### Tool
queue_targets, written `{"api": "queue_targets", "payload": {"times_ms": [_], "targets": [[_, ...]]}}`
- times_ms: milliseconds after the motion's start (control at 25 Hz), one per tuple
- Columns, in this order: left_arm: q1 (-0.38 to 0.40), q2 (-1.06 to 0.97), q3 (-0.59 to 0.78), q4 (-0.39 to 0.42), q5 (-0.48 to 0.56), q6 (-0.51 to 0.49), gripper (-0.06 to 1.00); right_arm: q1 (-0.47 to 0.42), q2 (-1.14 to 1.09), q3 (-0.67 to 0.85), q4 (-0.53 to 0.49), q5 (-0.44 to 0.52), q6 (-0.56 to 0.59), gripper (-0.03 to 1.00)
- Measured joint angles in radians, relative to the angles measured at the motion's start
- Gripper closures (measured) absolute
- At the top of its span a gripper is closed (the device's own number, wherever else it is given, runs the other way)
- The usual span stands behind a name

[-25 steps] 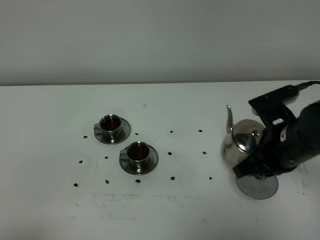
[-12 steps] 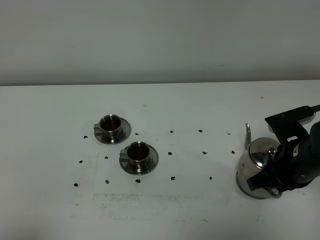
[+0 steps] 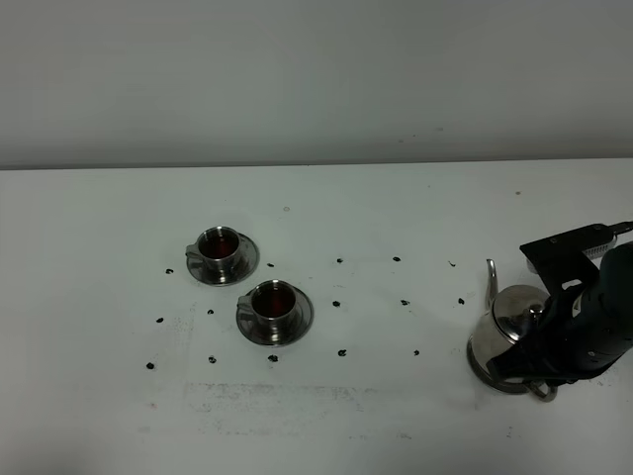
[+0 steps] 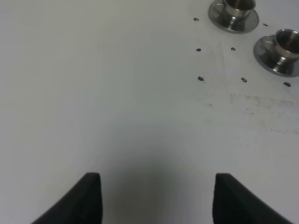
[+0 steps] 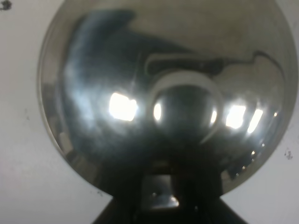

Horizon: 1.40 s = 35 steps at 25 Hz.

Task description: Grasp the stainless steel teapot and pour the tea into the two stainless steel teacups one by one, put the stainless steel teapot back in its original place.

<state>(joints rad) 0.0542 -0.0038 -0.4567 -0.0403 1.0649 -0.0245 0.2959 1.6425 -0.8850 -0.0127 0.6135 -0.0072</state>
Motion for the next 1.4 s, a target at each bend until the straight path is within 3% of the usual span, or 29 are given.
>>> {"api": "queue_targets", "payload": {"times_ms": [680, 1040, 1400], "targets": [[0.000, 0.000, 0.000, 0.000, 0.000, 0.000, 0.44, -0.001, 0.022, 0.000, 0.000, -0.016, 0.007, 0.76], [0.000, 0.000, 0.000, 0.000, 0.000, 0.000, 0.44, -0.001, 0.022, 0.000, 0.000, -0.023, 0.015, 0.44], [0.000, 0.000, 0.000, 0.000, 0.000, 0.000, 0.44, -0.001, -0.124, 0.000, -0.012, 0.021, 0.015, 0.41]]}}
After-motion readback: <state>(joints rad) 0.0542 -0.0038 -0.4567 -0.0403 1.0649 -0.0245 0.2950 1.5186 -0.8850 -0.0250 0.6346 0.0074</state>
